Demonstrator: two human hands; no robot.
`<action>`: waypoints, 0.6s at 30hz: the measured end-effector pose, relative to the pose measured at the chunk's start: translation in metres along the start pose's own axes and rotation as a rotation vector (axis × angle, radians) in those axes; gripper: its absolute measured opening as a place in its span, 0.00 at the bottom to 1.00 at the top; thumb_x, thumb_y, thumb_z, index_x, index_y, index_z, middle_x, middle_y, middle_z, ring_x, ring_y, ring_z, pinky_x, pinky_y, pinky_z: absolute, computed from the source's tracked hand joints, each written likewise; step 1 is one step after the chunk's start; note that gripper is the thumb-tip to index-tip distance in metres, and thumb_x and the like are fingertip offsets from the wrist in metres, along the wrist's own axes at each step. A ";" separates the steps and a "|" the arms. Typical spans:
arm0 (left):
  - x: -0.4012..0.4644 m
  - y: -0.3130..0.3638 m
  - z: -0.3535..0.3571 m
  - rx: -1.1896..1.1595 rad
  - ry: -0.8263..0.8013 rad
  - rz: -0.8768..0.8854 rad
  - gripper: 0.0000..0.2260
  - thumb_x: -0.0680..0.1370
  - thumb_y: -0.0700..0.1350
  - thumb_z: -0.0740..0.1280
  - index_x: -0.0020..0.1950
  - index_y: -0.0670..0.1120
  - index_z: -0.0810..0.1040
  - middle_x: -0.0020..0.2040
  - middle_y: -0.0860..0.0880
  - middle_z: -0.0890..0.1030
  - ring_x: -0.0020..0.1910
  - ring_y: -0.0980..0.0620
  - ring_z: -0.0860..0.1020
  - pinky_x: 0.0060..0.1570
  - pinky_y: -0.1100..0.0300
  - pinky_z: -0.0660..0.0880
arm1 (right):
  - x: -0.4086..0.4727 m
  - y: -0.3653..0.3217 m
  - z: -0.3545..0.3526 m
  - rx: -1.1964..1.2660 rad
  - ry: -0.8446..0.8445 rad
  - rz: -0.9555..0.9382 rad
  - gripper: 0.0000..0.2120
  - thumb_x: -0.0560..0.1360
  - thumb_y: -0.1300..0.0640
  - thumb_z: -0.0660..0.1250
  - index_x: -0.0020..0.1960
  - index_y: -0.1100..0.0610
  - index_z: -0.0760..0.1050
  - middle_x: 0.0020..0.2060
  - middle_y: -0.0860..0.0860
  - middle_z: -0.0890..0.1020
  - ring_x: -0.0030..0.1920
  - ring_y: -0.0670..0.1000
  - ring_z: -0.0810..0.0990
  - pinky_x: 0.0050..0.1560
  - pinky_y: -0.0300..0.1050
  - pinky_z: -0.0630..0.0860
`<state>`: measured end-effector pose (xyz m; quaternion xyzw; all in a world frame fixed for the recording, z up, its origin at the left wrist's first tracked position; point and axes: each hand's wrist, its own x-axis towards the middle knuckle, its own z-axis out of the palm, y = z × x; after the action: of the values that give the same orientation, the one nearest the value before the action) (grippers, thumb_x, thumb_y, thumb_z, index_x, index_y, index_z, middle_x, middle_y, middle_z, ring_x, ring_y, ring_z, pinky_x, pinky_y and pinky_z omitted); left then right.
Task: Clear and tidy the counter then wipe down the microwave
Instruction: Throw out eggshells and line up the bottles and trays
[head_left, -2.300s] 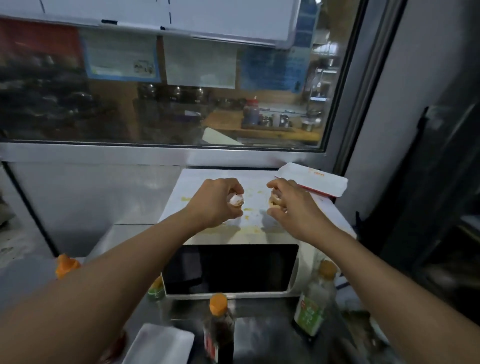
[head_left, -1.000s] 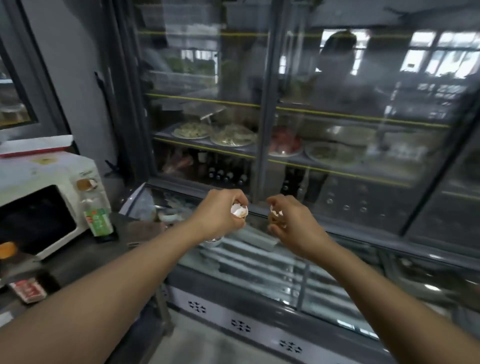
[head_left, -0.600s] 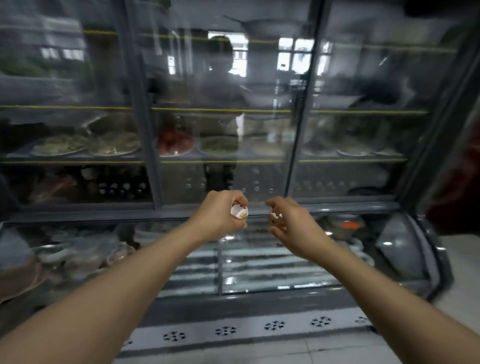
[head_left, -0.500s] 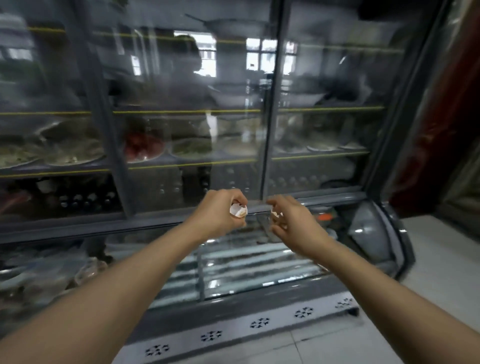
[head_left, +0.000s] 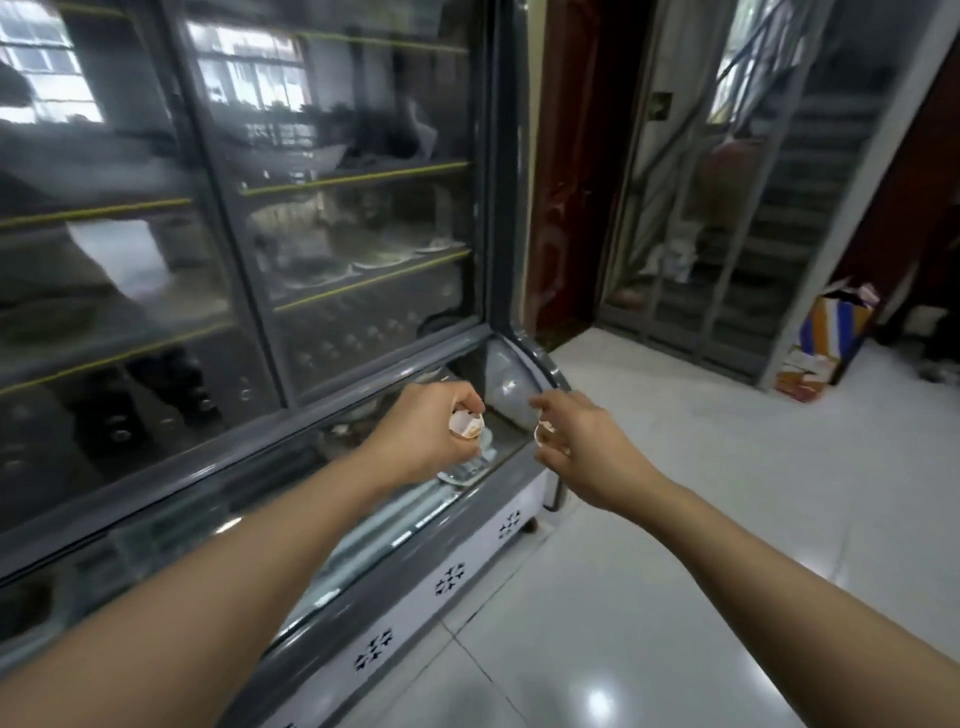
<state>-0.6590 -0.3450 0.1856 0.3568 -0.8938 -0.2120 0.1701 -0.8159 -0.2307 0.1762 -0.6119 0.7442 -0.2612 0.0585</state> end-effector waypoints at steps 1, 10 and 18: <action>0.014 0.012 0.011 0.000 -0.011 0.018 0.16 0.68 0.45 0.75 0.54 0.51 0.79 0.53 0.52 0.81 0.55 0.53 0.77 0.53 0.59 0.74 | 0.000 0.017 -0.008 -0.007 0.014 0.022 0.22 0.74 0.62 0.66 0.67 0.57 0.68 0.59 0.54 0.73 0.55 0.54 0.75 0.55 0.42 0.71; 0.142 0.143 0.120 -0.030 -0.073 0.156 0.17 0.68 0.45 0.74 0.56 0.50 0.79 0.54 0.52 0.80 0.56 0.54 0.76 0.54 0.60 0.73 | 0.018 0.194 -0.093 -0.032 0.095 0.154 0.22 0.75 0.60 0.66 0.67 0.55 0.66 0.59 0.53 0.72 0.54 0.53 0.75 0.52 0.39 0.70; 0.249 0.233 0.193 -0.083 -0.089 0.153 0.18 0.69 0.47 0.76 0.57 0.52 0.77 0.55 0.53 0.79 0.54 0.53 0.76 0.51 0.56 0.78 | 0.049 0.327 -0.154 0.005 0.101 0.232 0.22 0.75 0.59 0.66 0.68 0.53 0.66 0.61 0.53 0.72 0.57 0.54 0.75 0.56 0.44 0.74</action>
<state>-1.0500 -0.3194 0.1763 0.2704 -0.9155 -0.2507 0.1607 -1.1783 -0.1903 0.1688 -0.5077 0.8112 -0.2853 0.0522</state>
